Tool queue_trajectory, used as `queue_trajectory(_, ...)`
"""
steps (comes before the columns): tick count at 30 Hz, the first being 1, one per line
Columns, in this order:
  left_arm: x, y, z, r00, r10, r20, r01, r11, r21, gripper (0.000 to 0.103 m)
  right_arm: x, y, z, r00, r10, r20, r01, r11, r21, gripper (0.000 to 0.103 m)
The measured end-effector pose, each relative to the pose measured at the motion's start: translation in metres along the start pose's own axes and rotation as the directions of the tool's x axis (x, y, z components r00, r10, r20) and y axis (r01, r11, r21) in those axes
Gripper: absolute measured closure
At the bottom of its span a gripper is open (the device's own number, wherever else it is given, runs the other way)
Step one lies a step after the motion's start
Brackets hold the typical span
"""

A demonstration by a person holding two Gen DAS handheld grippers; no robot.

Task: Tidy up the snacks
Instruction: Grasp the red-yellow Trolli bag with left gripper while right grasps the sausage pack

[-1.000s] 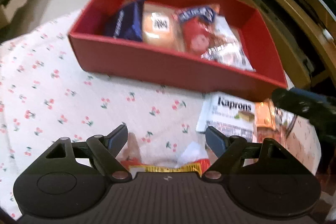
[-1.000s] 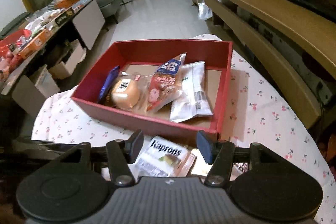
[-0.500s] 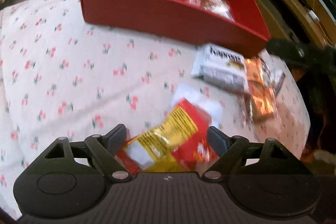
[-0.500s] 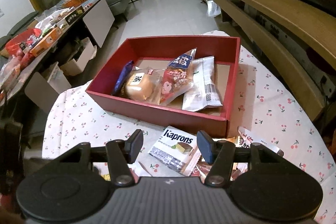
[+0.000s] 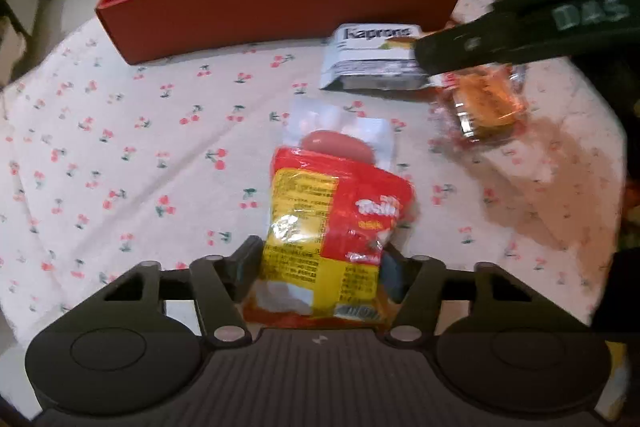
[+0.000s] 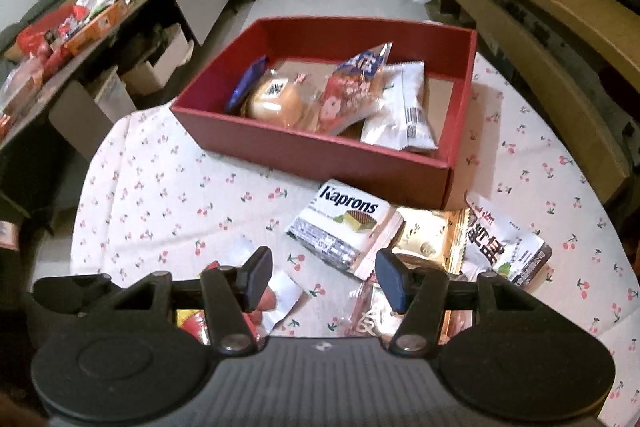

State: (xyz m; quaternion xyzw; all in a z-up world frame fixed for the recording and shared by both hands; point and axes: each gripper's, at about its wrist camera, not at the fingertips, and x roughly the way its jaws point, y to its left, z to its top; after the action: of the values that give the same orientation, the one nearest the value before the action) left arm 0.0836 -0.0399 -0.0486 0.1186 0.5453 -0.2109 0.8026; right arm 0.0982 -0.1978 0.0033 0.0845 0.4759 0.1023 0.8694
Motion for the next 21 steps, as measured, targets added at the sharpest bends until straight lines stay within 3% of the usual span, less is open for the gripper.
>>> queue_trajectory(10, -0.021, 0.041, -0.006, 0.999, 0.033, 0.023, -0.029, 0.988, -0.151, 0.043, 0.016, 0.017, -0.002, 0.998, 0.045, -0.042, -0.047, 0.998, -0.048, 0.039)
queue_trajectory(15, -0.027, 0.061, -0.012, 0.999, 0.042, 0.013, -0.039, 0.978, -0.206, 0.043, 0.041, 0.038, -0.002, 0.990, 0.080, -0.113, -0.092, 0.990, -0.108, 0.039)
queue_trajectory(19, -0.024, 0.072, -0.015, 0.999, 0.035, 0.003, -0.033, 0.967, -0.252, 0.043, 0.057, 0.044, 0.001, 0.979, 0.123, -0.164, -0.130, 0.991, -0.031, 0.038)
queue_trajectory(21, -0.027, 0.075, -0.016, 0.999, 0.032, 0.002, -0.030, 0.964, -0.264, 0.043, 0.061, 0.051, 0.002, 0.981, 0.110, -0.159, -0.119, 0.992, -0.047, 0.037)
